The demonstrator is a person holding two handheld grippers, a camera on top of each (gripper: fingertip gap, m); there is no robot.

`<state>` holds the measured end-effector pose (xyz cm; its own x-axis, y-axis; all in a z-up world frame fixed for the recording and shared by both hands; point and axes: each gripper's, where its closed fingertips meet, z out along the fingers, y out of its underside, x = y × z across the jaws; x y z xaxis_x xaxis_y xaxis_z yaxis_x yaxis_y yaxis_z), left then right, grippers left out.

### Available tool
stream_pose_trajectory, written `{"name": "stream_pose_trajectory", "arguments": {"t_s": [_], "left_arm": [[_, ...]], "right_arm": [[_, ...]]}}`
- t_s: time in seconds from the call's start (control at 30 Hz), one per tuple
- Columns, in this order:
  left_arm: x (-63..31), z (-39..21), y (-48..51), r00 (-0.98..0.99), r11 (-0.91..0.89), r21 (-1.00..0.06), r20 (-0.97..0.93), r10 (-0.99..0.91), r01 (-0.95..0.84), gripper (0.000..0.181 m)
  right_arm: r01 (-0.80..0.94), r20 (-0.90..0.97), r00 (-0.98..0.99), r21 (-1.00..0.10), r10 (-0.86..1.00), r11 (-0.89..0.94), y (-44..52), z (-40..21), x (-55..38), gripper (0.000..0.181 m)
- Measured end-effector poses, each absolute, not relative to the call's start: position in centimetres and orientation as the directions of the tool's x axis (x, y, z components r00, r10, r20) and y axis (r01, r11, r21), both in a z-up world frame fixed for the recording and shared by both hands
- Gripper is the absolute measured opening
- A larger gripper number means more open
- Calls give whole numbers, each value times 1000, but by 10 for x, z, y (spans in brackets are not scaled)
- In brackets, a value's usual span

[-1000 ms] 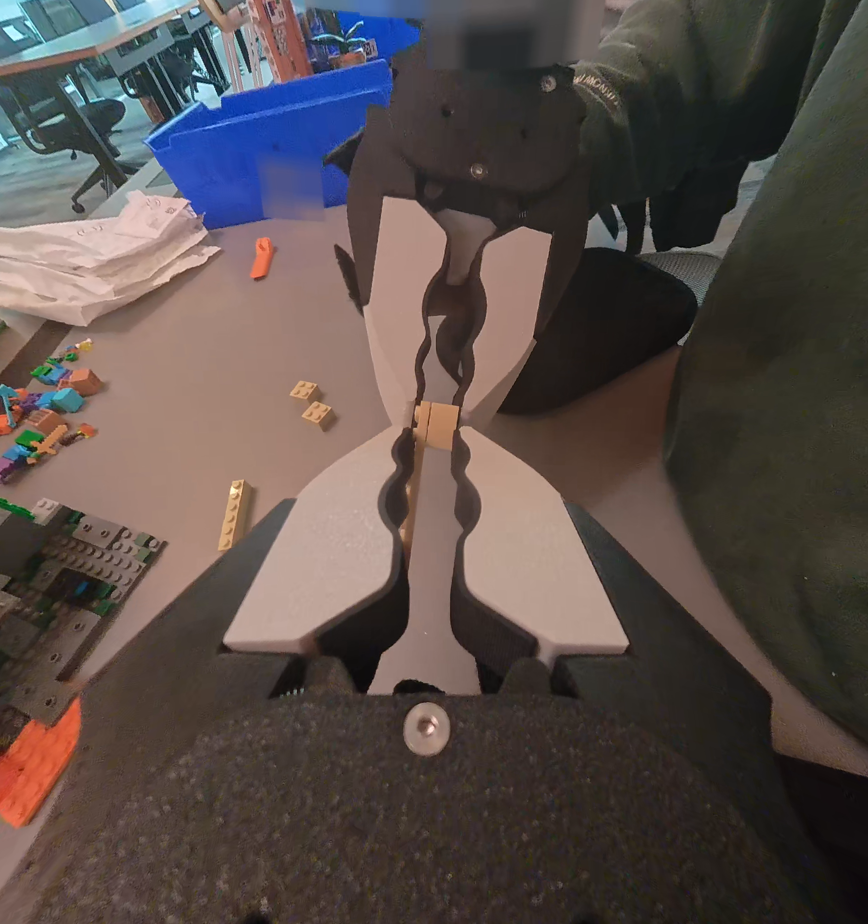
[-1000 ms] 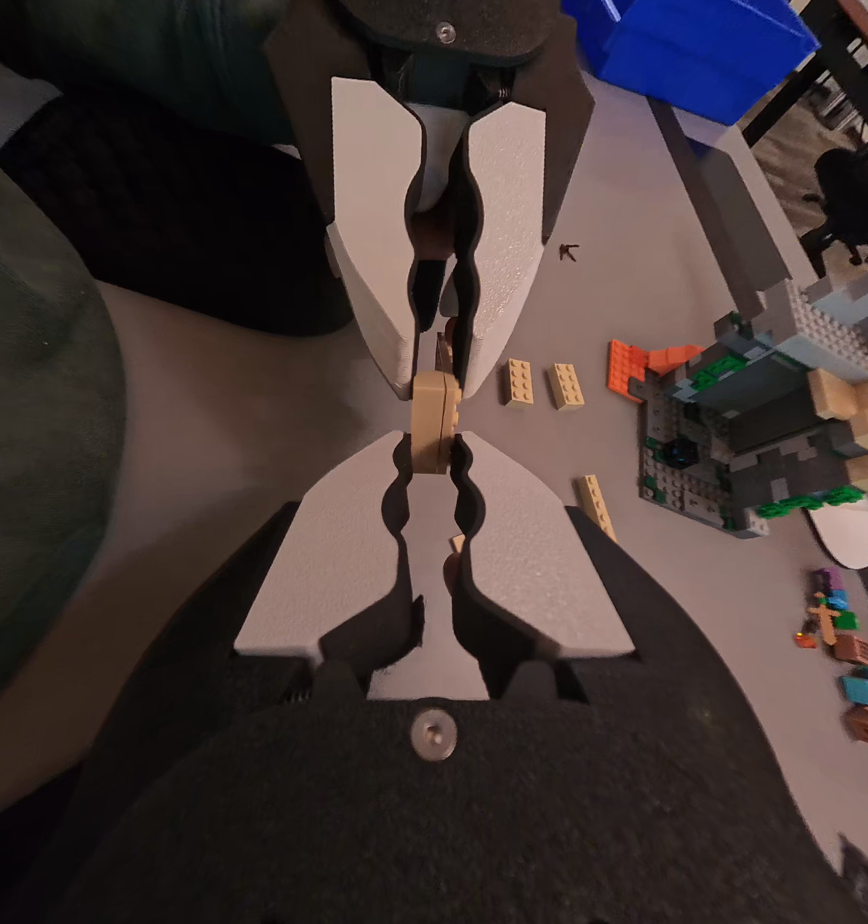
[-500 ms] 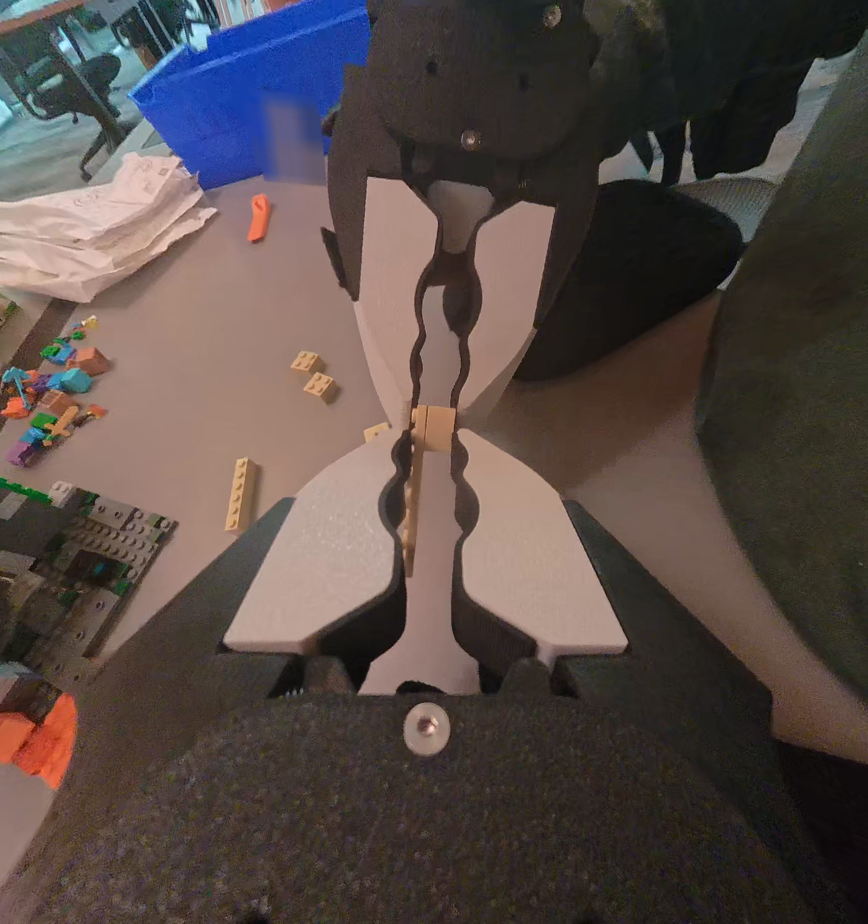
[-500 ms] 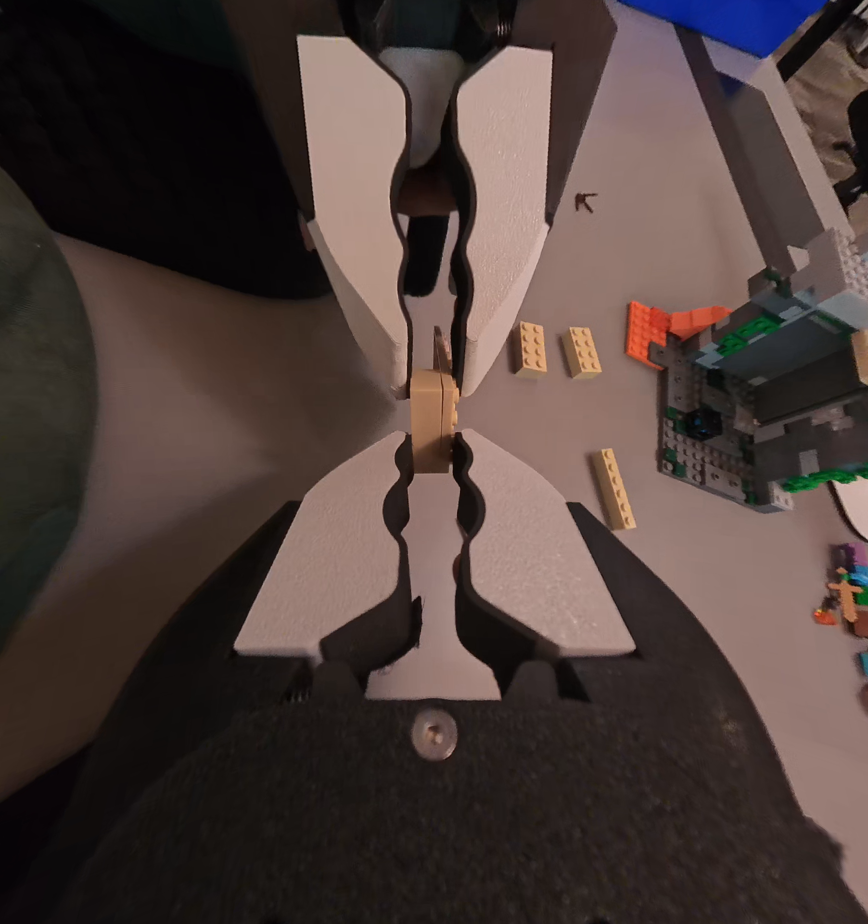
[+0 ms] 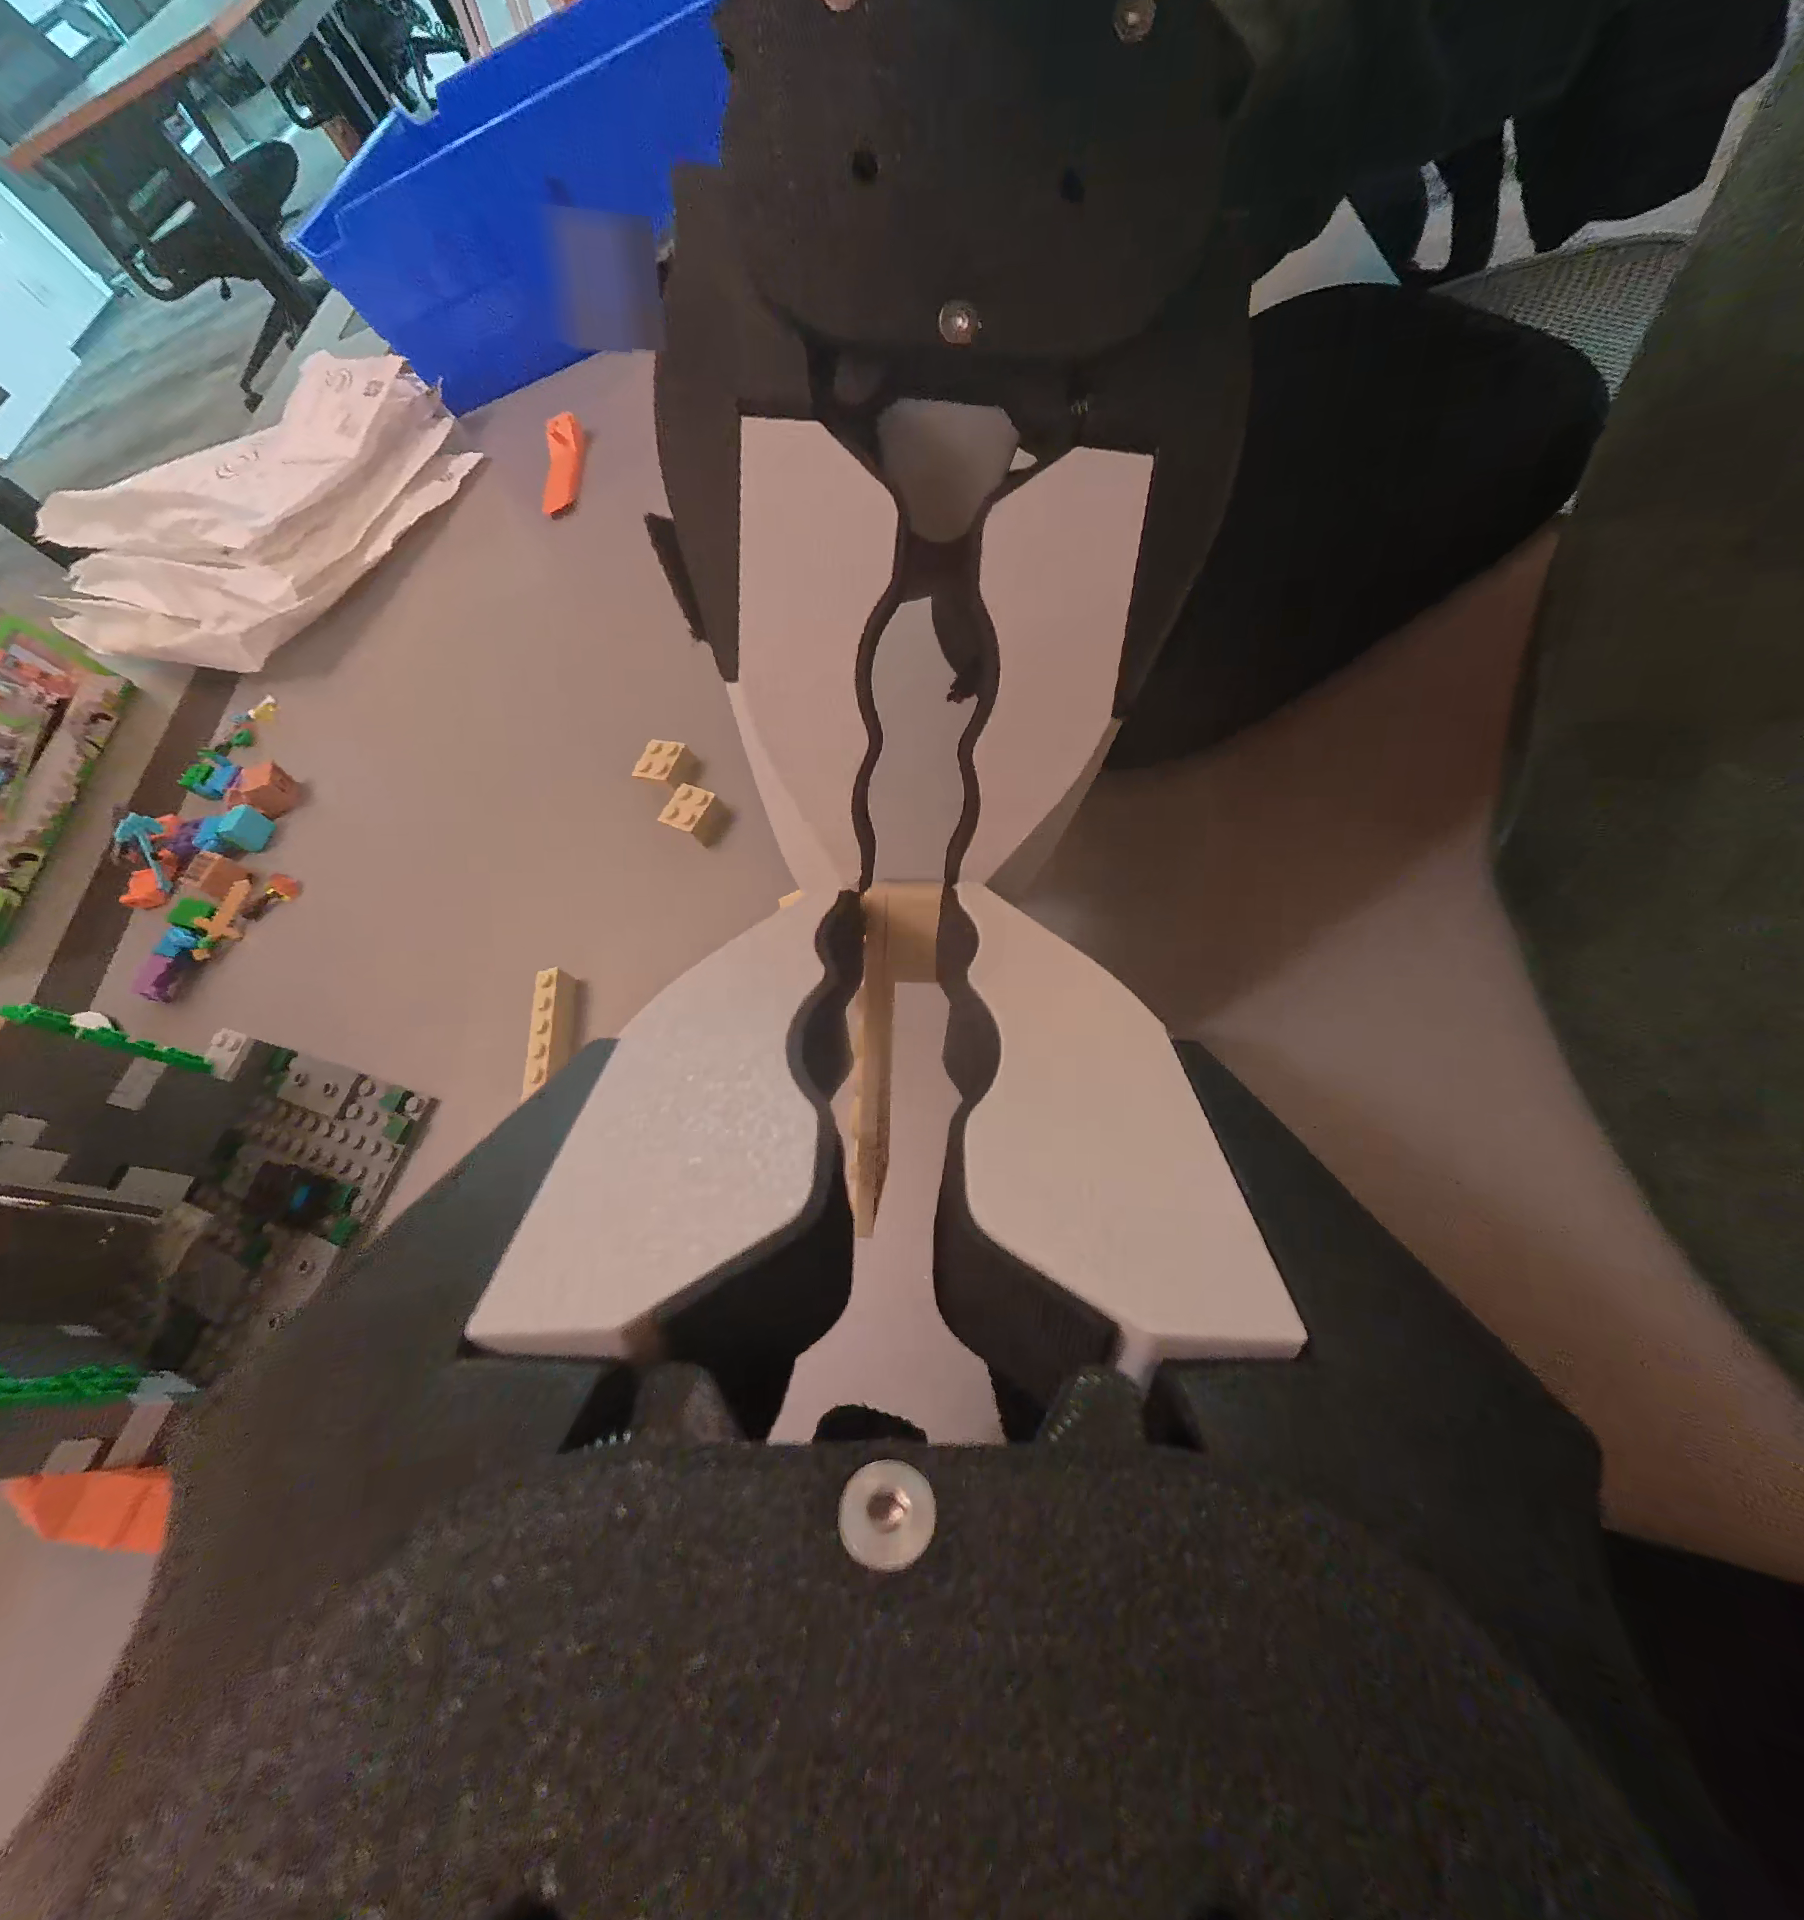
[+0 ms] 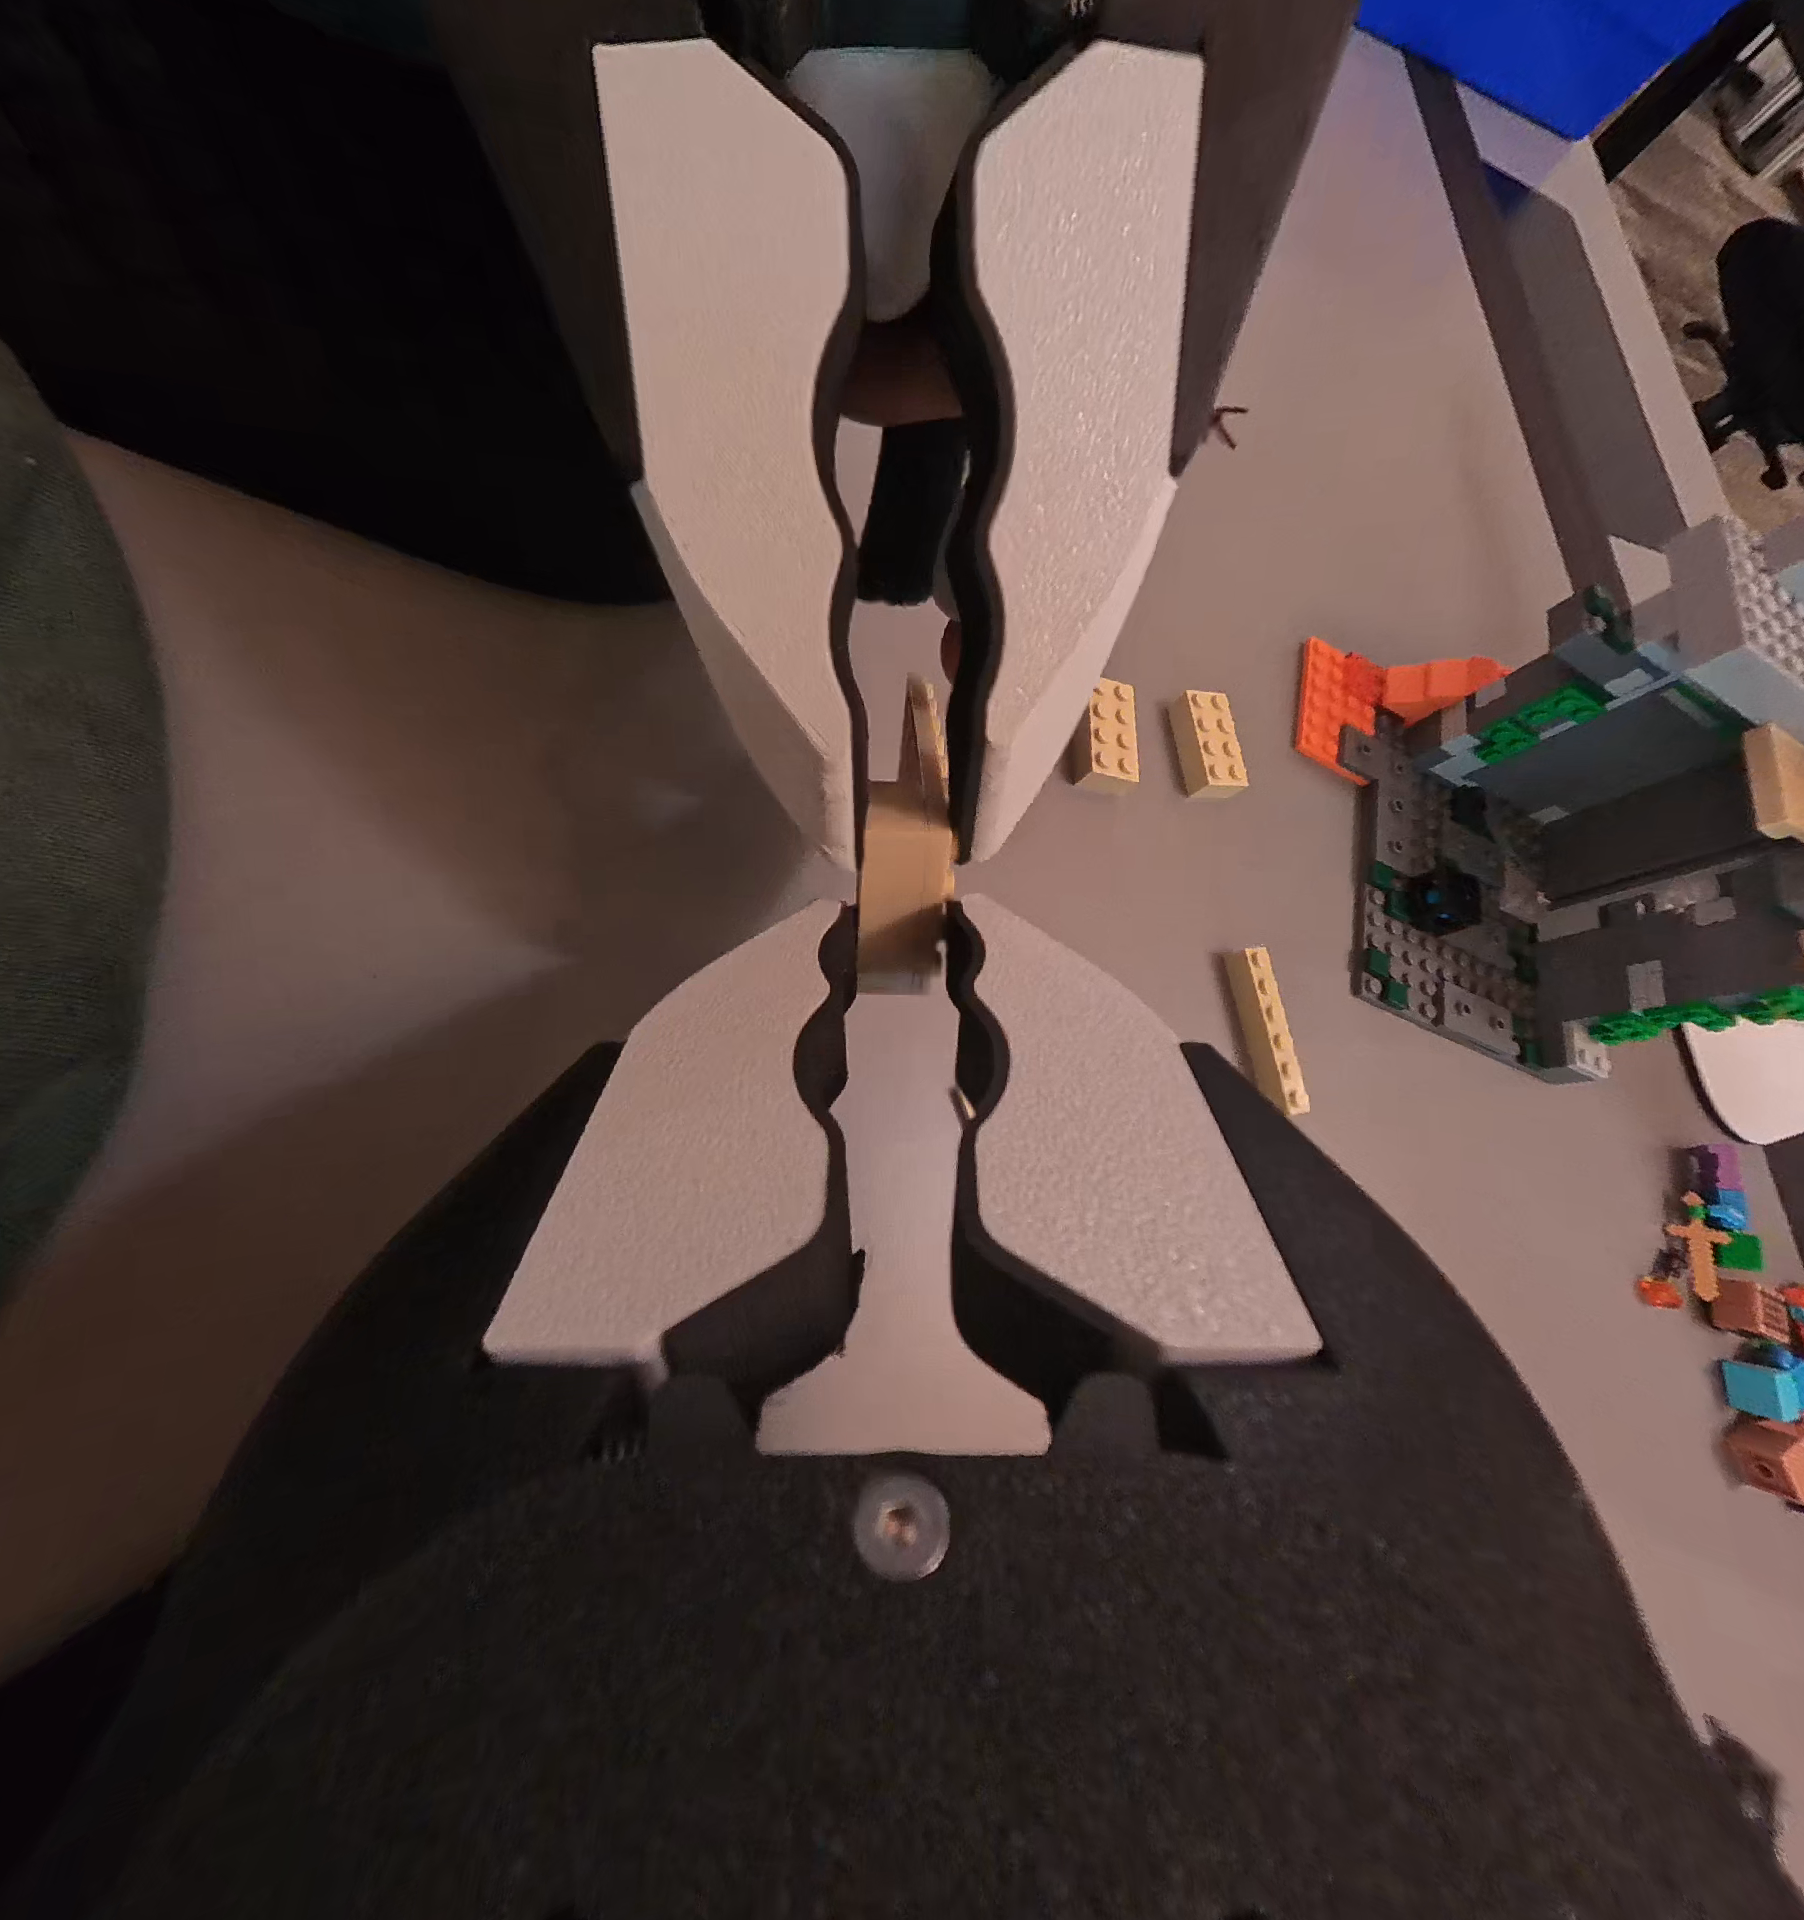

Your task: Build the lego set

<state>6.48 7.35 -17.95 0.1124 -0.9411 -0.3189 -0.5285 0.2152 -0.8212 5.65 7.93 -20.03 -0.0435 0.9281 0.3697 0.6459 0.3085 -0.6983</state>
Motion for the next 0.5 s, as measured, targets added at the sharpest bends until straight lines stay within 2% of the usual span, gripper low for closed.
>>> {"name": "stream_pose_trajectory", "arguments": {"t_s": [0.1, 0.5], "left_arm": [[66, -182, 73, 106, 222, -812, -327, -939, -539, 14], [69, -175, 69, 106, 221, -829, -317, -942, -514, 15]], "right_arm": [[624, 409, -35, -704, 912, 340, 78, -196, 53, 21], [582, 382, -42, -742, 923, 333, 76, -190, 56, 15]]}}
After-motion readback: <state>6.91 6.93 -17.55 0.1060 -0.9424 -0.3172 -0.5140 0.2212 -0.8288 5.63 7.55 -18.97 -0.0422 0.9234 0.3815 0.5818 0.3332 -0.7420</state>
